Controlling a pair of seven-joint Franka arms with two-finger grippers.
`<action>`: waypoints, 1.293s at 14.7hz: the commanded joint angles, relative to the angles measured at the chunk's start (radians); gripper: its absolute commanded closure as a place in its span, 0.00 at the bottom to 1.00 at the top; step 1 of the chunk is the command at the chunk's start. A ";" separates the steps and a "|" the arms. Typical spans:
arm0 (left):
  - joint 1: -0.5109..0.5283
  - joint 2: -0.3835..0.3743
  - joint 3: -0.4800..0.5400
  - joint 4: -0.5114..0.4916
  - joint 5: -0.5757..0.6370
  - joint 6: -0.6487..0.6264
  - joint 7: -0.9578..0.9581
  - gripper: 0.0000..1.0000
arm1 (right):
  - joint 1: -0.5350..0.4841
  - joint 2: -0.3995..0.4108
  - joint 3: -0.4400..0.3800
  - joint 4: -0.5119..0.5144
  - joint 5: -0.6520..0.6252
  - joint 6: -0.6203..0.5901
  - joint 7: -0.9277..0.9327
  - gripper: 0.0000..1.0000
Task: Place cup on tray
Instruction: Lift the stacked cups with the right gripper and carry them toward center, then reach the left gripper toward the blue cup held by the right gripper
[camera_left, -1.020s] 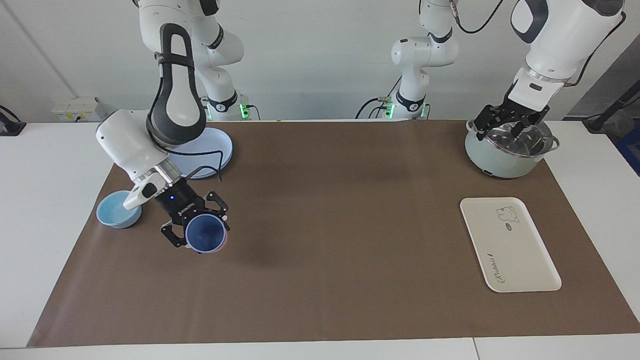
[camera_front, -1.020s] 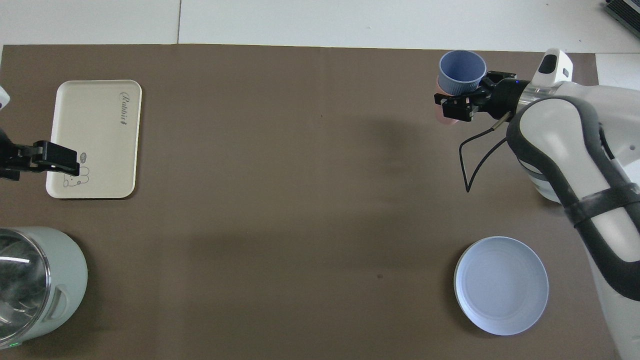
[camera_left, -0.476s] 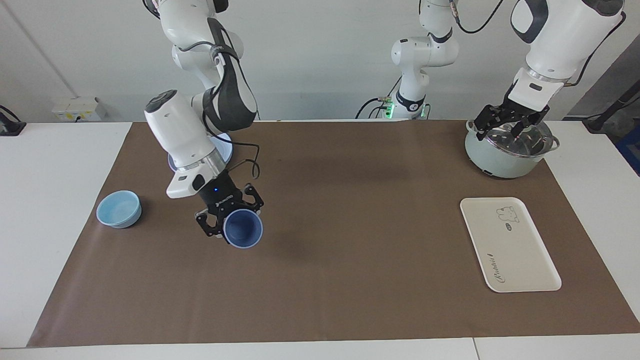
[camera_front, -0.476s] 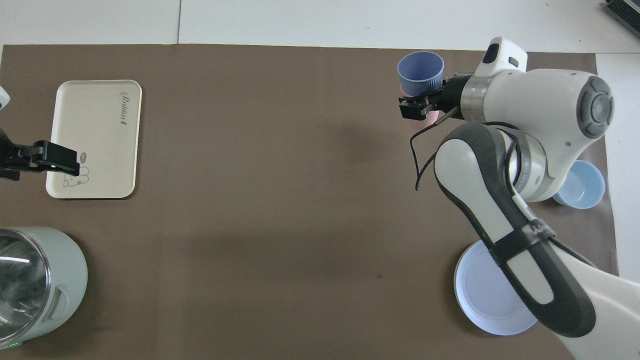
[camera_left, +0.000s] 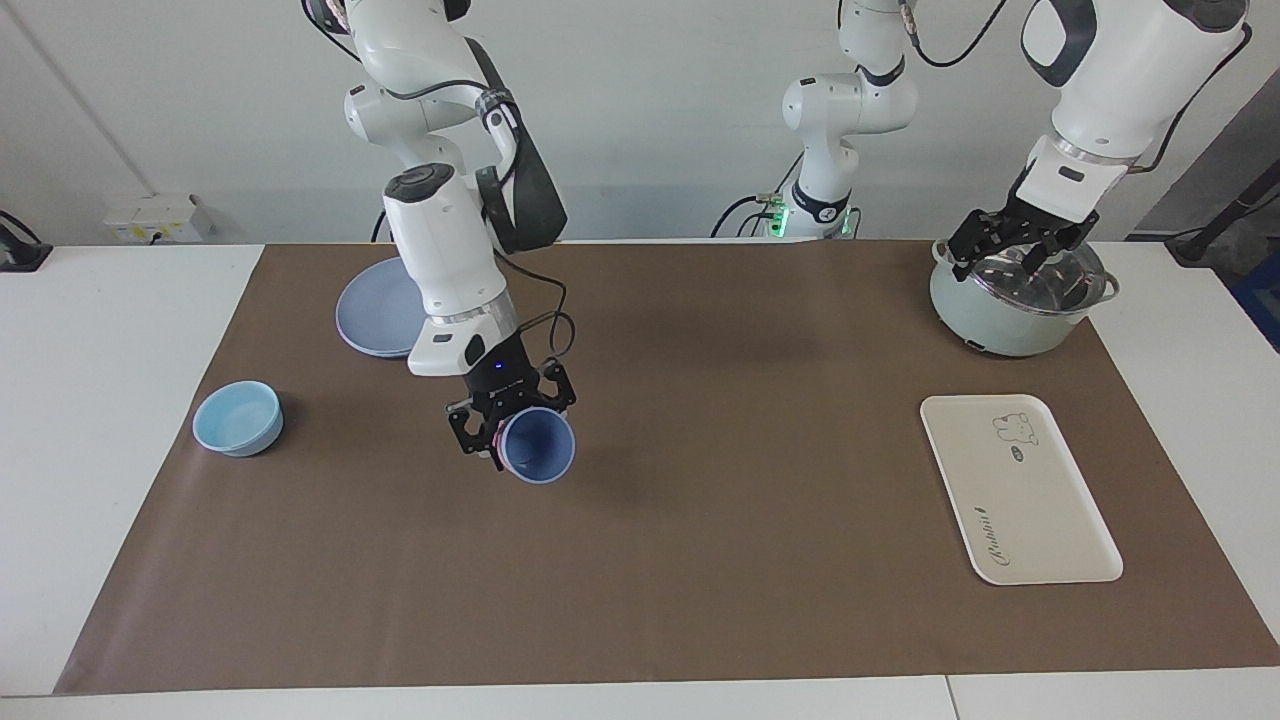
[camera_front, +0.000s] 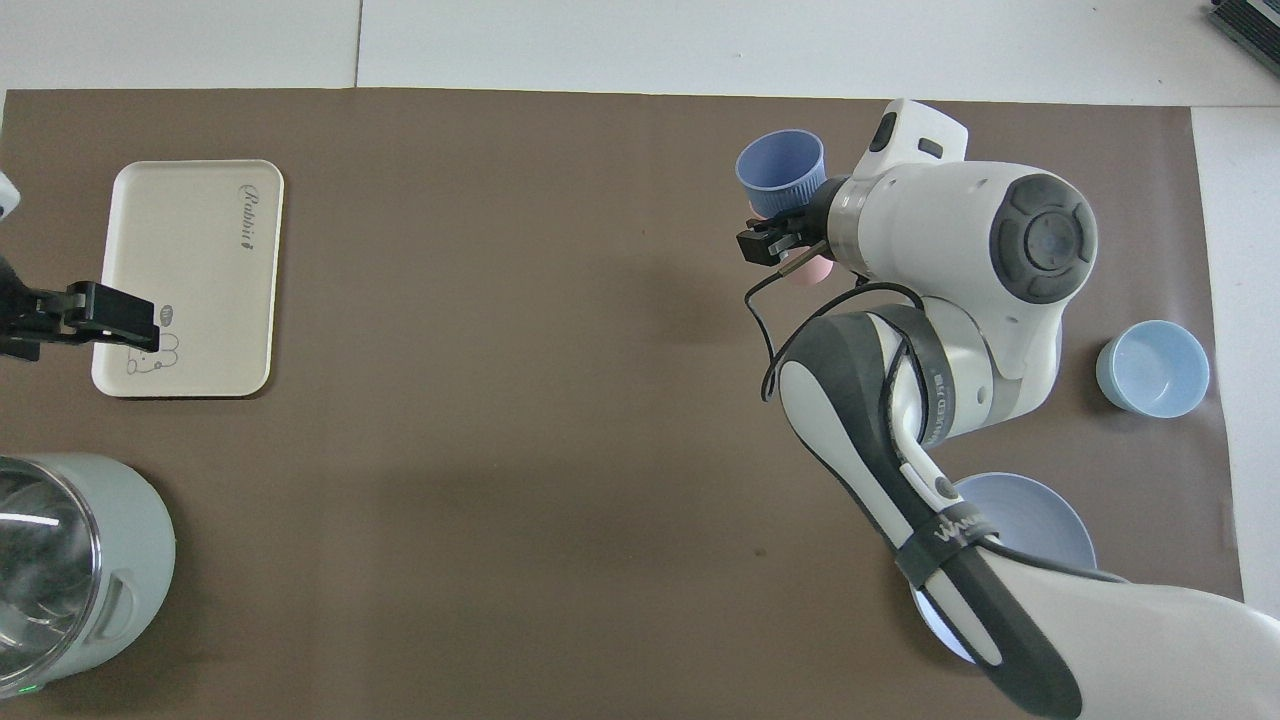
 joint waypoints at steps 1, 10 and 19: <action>-0.002 -0.033 -0.006 -0.036 0.007 0.007 0.000 0.00 | 0.035 -0.017 -0.007 -0.001 -0.114 -0.045 0.138 1.00; -0.088 0.095 -0.016 0.032 -0.403 0.208 -0.198 0.01 | 0.153 -0.031 -0.002 0.024 -0.239 -0.152 0.373 1.00; -0.321 0.363 -0.016 0.217 -0.555 0.525 -0.599 0.17 | 0.209 -0.033 0.001 0.007 -0.320 -0.168 0.422 1.00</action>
